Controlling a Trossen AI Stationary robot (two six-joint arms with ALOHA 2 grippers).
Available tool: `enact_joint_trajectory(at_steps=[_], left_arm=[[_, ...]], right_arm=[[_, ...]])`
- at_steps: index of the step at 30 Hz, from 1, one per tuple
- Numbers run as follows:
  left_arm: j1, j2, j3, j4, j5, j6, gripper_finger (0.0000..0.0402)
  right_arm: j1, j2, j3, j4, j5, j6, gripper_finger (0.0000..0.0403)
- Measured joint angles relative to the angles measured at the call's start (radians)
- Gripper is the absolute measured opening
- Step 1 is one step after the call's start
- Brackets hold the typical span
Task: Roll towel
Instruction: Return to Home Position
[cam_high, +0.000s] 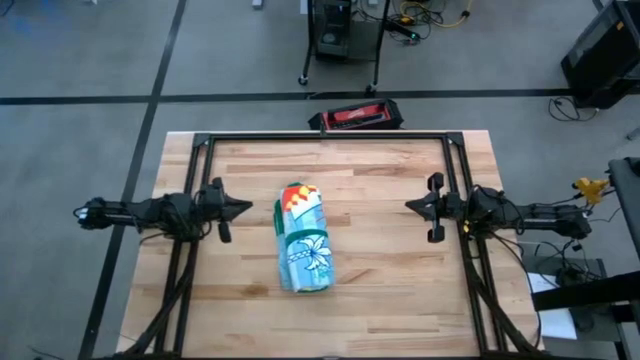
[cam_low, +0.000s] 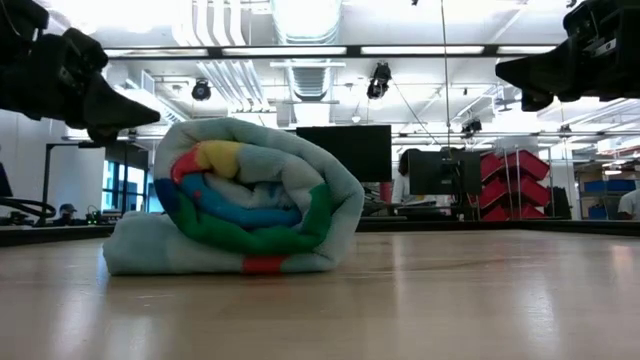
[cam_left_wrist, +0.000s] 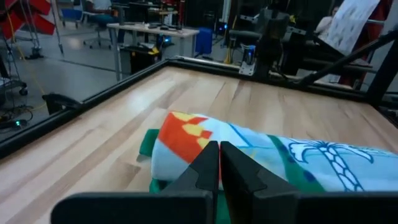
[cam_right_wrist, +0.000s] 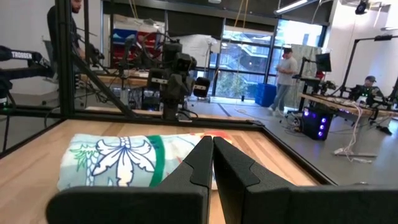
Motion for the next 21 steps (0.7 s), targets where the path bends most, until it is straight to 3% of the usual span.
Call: enact_joint_trajectory(at_steps=[21], left_arm=[[-0.002,0.134,0.000,0.002,-0.006,0.049,0.0000]], right_arm=[[0.000,0.000,0.000,-0.002,0.000,0.001,0.0000]])
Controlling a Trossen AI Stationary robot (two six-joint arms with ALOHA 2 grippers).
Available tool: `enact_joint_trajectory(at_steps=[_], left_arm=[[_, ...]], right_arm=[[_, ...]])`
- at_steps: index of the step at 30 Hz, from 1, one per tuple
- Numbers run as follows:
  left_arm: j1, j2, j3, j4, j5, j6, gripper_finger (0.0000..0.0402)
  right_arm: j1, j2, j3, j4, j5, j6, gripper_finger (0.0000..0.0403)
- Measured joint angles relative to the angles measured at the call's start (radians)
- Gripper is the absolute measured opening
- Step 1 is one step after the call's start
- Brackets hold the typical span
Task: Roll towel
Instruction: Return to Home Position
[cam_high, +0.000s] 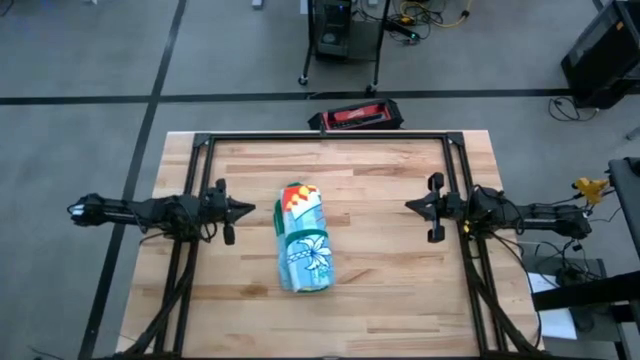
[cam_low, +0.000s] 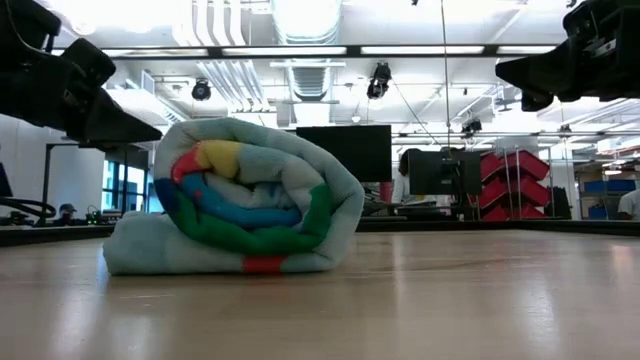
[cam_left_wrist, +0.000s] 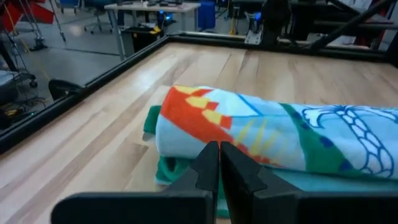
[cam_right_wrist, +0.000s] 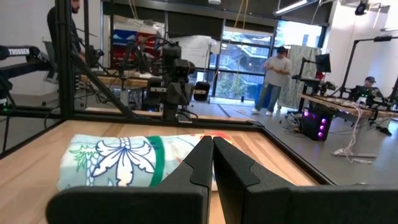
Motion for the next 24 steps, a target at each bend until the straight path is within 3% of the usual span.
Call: enact_joint_trajectory(at_steps=[24], left_arm=[[0.000,0.108,-0.001,0.010,-0.001,0.000,0.0000]], right_arm=[[0.000,0.006,0.000,0.001,0.000,-0.001,0.0000]])
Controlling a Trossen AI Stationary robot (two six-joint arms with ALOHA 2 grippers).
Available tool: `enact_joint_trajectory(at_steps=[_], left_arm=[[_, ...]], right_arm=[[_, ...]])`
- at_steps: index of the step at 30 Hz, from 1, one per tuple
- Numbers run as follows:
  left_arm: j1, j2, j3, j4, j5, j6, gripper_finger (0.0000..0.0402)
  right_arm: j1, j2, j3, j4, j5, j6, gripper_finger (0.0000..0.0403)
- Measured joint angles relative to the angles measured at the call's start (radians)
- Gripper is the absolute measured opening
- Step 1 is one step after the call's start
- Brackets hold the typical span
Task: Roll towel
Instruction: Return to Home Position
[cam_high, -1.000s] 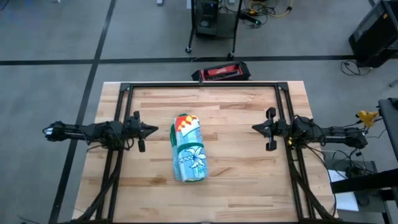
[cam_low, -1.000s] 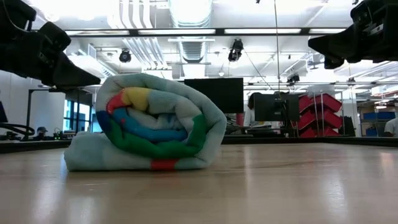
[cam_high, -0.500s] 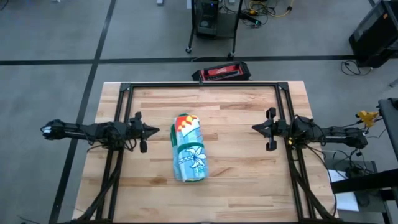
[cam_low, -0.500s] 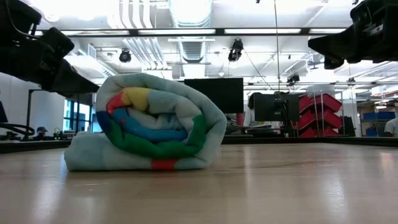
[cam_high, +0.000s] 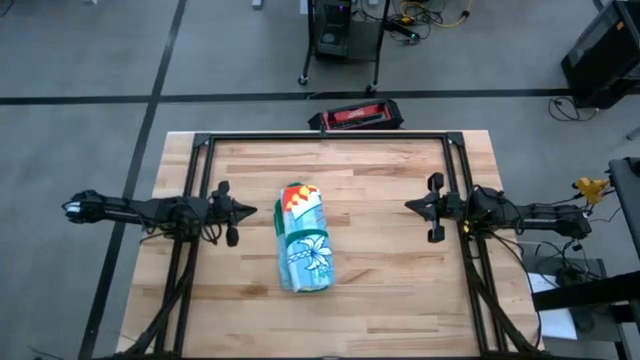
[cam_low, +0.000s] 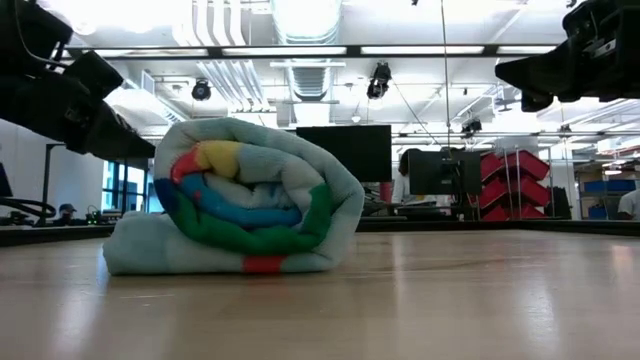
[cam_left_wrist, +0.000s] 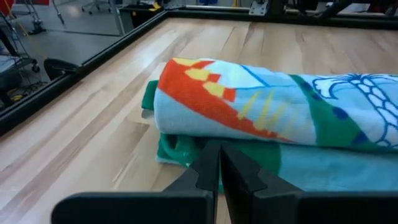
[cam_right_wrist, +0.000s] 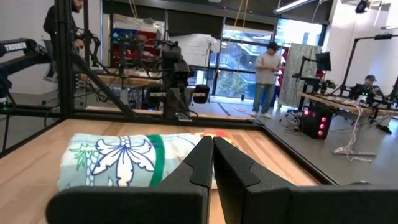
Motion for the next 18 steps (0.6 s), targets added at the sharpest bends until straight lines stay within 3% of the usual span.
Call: enact_joint_trajectory(at_steps=[18], left_arm=[[0.000,0.043,0.000,0.000,0.001,0.000,0.0000]], right_arm=[[0.000,0.000,0.000,-0.001,0.000,0.001,0.0000]])
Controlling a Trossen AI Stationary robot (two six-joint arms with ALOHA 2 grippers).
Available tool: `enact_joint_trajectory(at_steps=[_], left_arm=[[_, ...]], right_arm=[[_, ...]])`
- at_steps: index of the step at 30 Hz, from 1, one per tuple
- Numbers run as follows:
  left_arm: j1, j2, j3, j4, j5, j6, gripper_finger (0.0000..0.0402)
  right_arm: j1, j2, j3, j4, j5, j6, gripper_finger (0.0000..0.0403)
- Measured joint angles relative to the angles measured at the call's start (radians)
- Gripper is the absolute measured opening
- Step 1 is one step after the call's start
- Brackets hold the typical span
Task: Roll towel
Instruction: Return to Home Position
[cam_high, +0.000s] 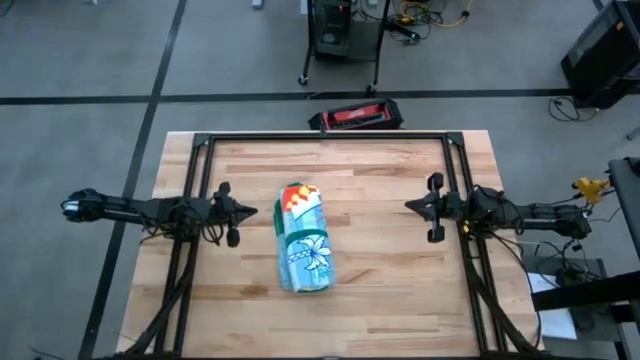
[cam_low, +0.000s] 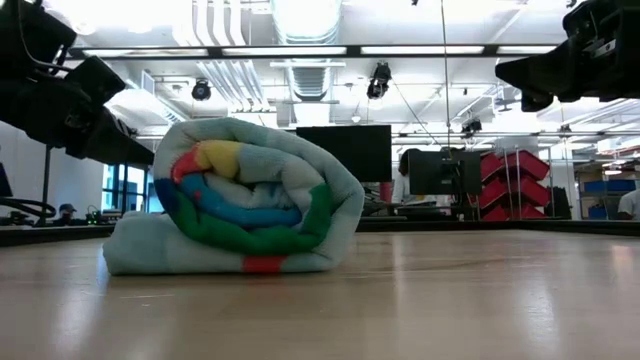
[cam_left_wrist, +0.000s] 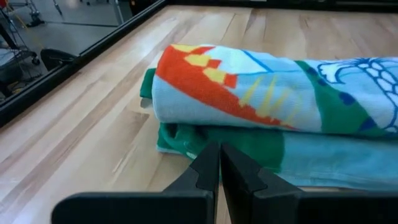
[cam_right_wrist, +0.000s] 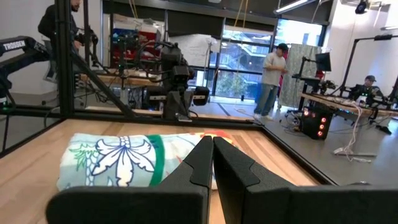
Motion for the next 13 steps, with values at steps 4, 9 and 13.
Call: enact_joint_trajectory(at_steps=[4,9,13], left_arm=[[0.000,0.002,0.000,0.000,0.000,0.000,0.0000],[0.000,0.010,0.000,0.000,0.000,0.000,0.0000],[0.000,0.019,0.000,0.000,0.000,0.000,0.0000]], right_arm=[[0.000,0.000,0.000,-0.001,0.000,-0.002,0.0000],[0.000,0.000,0.000,0.000,0.000,-0.001,0.0000],[0.000,0.000,0.000,0.000,0.000,-0.002,0.0000]])
